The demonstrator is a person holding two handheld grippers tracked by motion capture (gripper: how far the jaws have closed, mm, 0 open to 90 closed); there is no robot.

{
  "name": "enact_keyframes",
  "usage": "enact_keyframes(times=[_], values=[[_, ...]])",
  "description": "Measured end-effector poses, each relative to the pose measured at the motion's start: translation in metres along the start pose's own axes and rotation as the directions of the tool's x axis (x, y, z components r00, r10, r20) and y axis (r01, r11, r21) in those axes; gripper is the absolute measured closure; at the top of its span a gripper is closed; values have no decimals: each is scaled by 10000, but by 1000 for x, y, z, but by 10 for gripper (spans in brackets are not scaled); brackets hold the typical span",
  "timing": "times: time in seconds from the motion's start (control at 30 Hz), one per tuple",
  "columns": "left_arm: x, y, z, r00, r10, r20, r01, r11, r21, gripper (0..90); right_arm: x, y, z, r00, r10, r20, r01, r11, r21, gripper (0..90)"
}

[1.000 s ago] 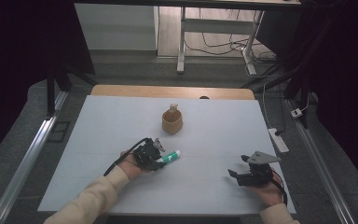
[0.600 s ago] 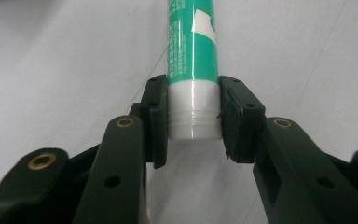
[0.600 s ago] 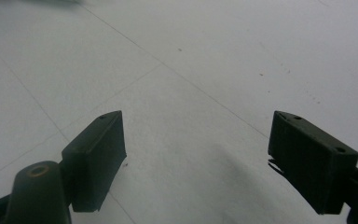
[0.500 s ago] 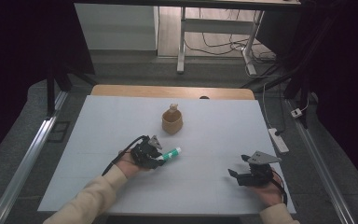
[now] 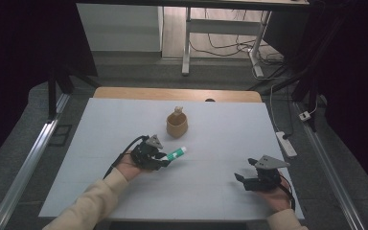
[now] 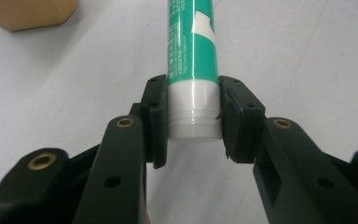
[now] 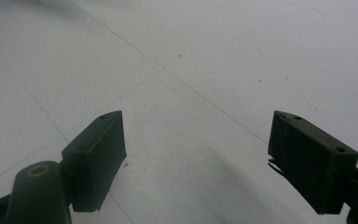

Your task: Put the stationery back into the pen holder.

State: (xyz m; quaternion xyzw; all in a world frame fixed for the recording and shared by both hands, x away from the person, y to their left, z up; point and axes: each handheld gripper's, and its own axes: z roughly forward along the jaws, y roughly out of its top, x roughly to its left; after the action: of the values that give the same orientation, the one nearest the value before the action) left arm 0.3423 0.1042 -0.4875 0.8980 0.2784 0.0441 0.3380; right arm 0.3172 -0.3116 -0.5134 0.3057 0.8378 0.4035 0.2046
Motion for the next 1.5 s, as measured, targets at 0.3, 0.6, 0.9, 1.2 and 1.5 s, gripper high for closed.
enact_keyframes(times=[0.3, 0.6, 0.9, 1.2, 1.5], values=[[-2, 3, 1, 9994, -20, 333, 24, 9999, -116, 639, 2, 2, -1, 10000, -85, -10, 85, 9999, -119, 190], [-5, 6, 5, 9980, 13, 627, -6, 9999, -112, 639, 7, 4, -1, 9995, -304, -36, 303, 9991, -298, 192], [-11, 15, 11, 9962, 265, 824, -264, 9996, -19, 639, 13, 11, -1, 9985, -521, -156, 515, 9979, -398, 193], [-20, 28, 17, 9923, 831, 914, -863, 9957, 325, 639, 30, 24, 4, 9921, -1191, -400, 1174, 9921, -432, 197], [-28, 41, 26, 9852, 1254, 1171, -1344, 9883, 725, 639, 45, 37, 12, 9812, -1747, -816, 1719, 9843, -403, 220]])
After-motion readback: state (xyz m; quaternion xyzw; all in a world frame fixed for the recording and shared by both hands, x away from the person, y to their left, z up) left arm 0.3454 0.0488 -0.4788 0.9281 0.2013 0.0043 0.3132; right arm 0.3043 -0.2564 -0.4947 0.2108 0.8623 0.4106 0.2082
